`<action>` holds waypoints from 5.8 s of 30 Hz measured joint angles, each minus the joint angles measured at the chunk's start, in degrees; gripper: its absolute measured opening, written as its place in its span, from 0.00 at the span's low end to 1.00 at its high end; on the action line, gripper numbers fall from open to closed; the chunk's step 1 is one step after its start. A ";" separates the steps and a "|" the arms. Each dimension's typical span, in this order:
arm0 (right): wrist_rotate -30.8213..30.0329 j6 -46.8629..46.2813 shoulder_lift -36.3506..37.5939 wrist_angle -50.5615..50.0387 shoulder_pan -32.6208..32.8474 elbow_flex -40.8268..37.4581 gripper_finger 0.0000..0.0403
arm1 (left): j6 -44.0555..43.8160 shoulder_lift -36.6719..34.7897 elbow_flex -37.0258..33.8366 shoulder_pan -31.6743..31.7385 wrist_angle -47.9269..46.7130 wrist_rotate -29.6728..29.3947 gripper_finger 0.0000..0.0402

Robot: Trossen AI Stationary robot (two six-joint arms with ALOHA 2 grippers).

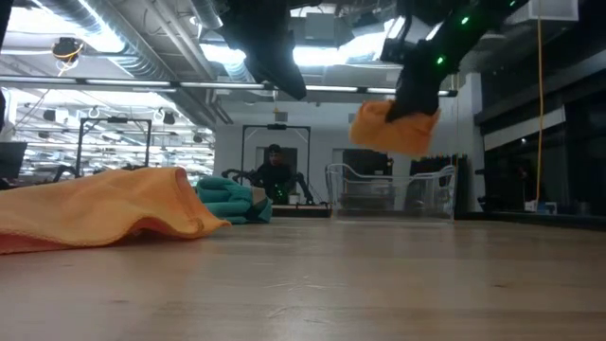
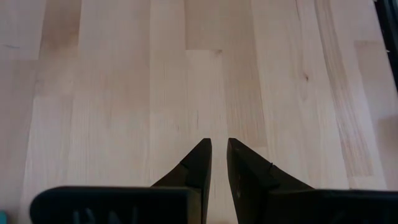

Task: Fold microfiber towels
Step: Put the folded orange microfiber towel into the transparent bin, then fold the blue microfiber towel

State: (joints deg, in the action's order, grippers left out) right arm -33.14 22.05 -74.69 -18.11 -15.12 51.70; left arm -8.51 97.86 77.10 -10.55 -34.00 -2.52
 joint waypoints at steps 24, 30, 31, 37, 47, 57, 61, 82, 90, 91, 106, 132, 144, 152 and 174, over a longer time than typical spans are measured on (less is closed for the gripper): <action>18.91 13.25 -18.26 13.56 -20.22 0.05 0.05 | 0.11 0.00 0.00 0.02 0.13 0.00 0.11; 19.91 14.11 -19.55 13.84 -21.19 0.05 0.11 | 0.11 0.00 0.00 0.01 0.13 0.00 0.11; 19.87 14.10 -19.55 13.92 -21.27 0.06 0.12 | 0.11 0.00 0.00 0.02 0.13 -0.01 0.11; 21.81 14.22 -19.39 13.87 -21.11 0.07 0.13 | 0.11 0.00 0.00 0.02 0.13 0.00 0.11; 27.25 12.79 -19.39 11.95 -21.94 0.07 0.14 | 0.11 0.00 0.00 0.02 0.13 0.00 0.11; 17.73 14.22 -19.37 14.07 -21.94 0.07 0.14 | 0.11 0.00 0.00 0.02 0.13 0.00 0.11; 17.97 14.31 -19.37 14.09 -21.85 0.07 0.15 | 0.11 0.00 0.00 0.02 0.13 0.00 0.11; 14.06 14.13 -17.33 12.51 -15.75 0.09 0.68 | 0.11 0.00 0.00 0.02 0.13 0.00 0.11; 12.98 11.75 -7.87 9.14 -10.73 2.06 0.68 | 0.11 0.00 0.00 0.02 0.13 0.00 0.11; 13.25 10.84 -6.67 8.44 -10.28 2.39 0.68 | 0.09 0.00 0.00 0.02 0.13 -0.01 0.11; 33.44 -19.58 2.91 -0.48 -3.22 2.45 0.68 | -3.61 -0.02 0.00 -0.38 -1.38 -0.02 0.11; 22.03 -27.09 -33.62 29.51 9.34 8.81 0.68 | -22.93 -8.83 -1.77 -9.25 -32.92 -23.50 0.11; 16.31 -26.08 -48.59 21.09 6.37 24.82 0.64 | -27.43 -8.79 -6.49 -9.01 -31.86 -23.76 0.11; 19.08 -28.11 -49.29 21.70 5.84 25.86 0.54 | -27.47 -8.79 -8.26 -8.98 -30.68 -23.76 0.11; 13.10 -24.04 -39.26 8.26 10.69 25.89 0.01 | -21.10 -8.74 -8.26 -8.86 -20.04 -27.80 0.11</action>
State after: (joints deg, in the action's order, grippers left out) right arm -20.04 -1.99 -113.95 -9.85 -4.43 77.59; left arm -29.62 89.12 68.84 -19.40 -54.04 -30.32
